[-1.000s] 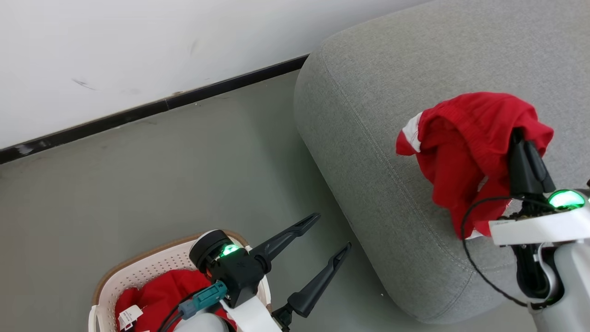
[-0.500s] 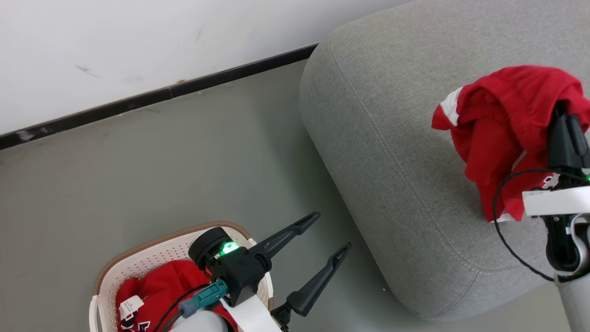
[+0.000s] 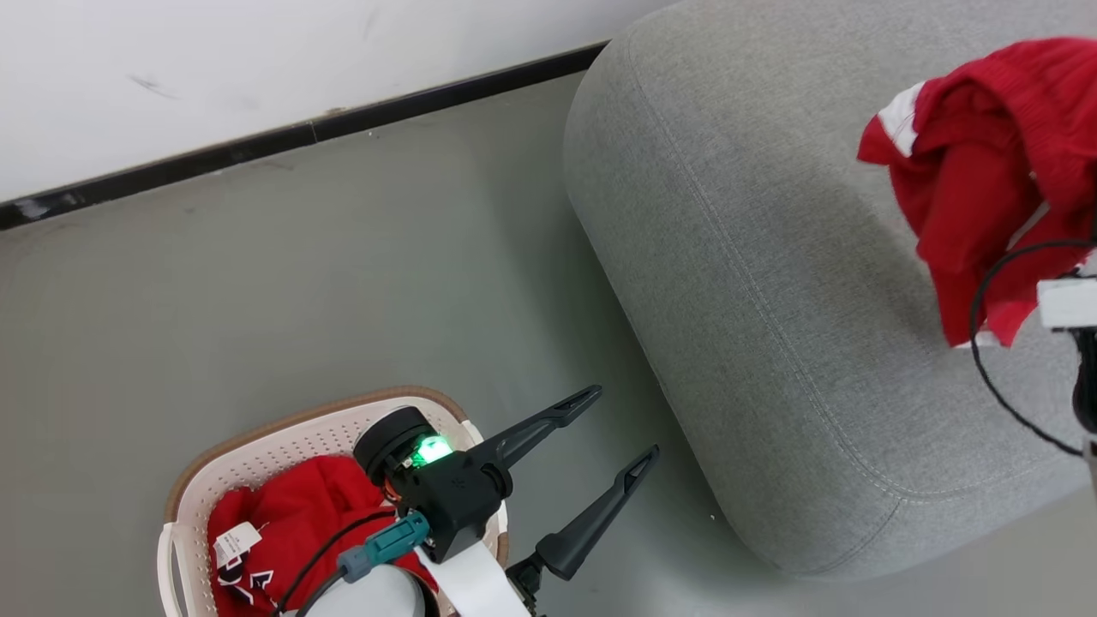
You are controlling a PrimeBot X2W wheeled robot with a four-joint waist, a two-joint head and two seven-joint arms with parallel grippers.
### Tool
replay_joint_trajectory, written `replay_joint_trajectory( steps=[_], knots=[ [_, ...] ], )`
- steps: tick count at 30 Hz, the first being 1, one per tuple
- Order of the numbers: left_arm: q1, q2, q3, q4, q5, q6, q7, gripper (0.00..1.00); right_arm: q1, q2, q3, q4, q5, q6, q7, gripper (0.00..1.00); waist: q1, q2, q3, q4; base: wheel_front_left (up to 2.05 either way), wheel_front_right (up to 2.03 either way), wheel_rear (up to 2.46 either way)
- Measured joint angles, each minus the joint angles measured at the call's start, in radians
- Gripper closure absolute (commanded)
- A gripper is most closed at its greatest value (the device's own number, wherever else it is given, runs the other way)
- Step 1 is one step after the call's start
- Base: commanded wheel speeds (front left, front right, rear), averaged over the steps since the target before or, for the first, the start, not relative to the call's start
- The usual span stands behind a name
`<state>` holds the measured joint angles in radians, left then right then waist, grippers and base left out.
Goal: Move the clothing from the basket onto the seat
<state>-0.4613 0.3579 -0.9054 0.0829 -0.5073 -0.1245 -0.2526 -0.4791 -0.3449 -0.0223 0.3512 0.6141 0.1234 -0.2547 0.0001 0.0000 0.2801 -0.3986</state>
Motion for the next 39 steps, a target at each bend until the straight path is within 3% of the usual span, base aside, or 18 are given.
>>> replay_joint_trajectory(
  steps=[32,39],
  knots=[
    [-0.123,0.046,-0.068,-0.063,0.028,0.0,0.015,0.0,-0.228,-0.049,-0.04,0.106,0.049,0.0,0.0,1.0,0.0,0.0,0.169,0.036,0.0,0.0,0.0],
    [-0.145,0.057,-0.069,-0.068,0.028,0.0,0.024,0.0,-0.236,-0.048,-0.052,0.203,0.049,0.0,0.0,1.0,0.0,0.0,0.208,0.045,0.0,0.0,0.0]
  ],
)
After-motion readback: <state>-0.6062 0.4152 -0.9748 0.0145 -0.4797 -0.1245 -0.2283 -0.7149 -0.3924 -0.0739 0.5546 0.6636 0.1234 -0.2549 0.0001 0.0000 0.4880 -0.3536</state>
